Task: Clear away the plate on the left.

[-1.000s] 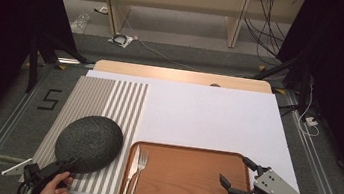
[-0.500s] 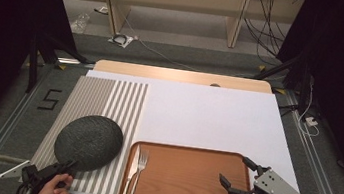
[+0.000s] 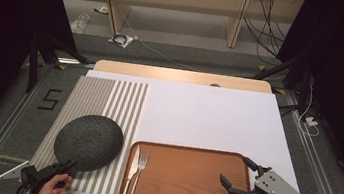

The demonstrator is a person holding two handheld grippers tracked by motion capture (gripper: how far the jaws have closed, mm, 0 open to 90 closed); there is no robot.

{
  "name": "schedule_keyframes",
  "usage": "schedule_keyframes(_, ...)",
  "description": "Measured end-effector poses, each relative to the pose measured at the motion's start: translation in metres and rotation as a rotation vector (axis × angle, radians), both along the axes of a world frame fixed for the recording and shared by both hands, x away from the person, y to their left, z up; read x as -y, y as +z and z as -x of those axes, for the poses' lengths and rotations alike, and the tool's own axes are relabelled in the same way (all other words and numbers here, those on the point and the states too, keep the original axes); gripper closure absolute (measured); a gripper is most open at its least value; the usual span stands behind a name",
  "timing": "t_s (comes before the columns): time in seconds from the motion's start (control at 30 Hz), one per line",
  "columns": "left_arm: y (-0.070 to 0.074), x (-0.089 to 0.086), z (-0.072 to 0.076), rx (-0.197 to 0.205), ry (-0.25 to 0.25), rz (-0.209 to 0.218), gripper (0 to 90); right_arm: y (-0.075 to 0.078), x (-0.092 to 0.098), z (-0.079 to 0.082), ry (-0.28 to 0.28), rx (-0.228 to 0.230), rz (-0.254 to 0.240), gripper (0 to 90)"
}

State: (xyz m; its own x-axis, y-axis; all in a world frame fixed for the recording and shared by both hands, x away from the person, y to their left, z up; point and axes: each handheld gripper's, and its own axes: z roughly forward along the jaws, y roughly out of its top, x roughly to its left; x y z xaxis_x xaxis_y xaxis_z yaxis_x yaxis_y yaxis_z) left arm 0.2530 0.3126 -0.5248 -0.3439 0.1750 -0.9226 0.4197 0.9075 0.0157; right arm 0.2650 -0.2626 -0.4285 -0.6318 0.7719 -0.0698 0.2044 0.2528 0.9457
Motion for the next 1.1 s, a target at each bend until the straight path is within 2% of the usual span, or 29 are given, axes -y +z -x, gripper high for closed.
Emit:
schedule_keyframes(0.17, 0.002, 0.000, 0.000, 0.007, 0.003, -0.005, 84.3, 0.000, 0.000, 0.000, 0.001, -0.001, 0.002, 13.7)
schedule_keyframes(0.37, 0.002, 0.000, 0.002, 0.012, 0.003, 0.011, 83.9, 0.000, 0.000, -0.001, 0.000, -0.001, 0.000, 13.7)
schedule_keyframes(0.47, 0.004, 0.001, 0.002, 0.028, -0.002, 0.011, 83.9, 0.000, 0.000, -0.001, 0.001, -0.001, 0.001, 13.7)
schedule_keyframes(0.63, 0.006, 0.002, 0.002, 0.053, -0.009, 0.026, 83.8, 0.000, 0.000, -0.001, -0.001, 0.000, 0.000, 13.7)
schedule_keyframes(0.83, 0.007, 0.009, 0.002, 0.060, -0.035, 0.057, 83.8, 0.000, 0.000, -0.001, 0.002, 0.000, -0.002, 13.7)
schedule_keyframes(0.97, 0.010, 0.013, 0.002, 0.068, -0.060, 0.039, 83.8, 0.000, 0.000, -0.001, 0.001, -0.002, 0.001, 13.7)
schedule_keyframes(1.03, 0.012, 0.016, 0.002, 0.075, -0.076, 0.007, 83.8, 0.000, 0.000, -0.001, 0.001, -0.002, -0.001, 13.7)
schedule_keyframes(1.1, 0.012, 0.019, 0.002, 0.074, -0.080, 0.025, 83.4, 0.000, 0.000, -0.001, 0.001, -0.002, 0.001, 13.7)
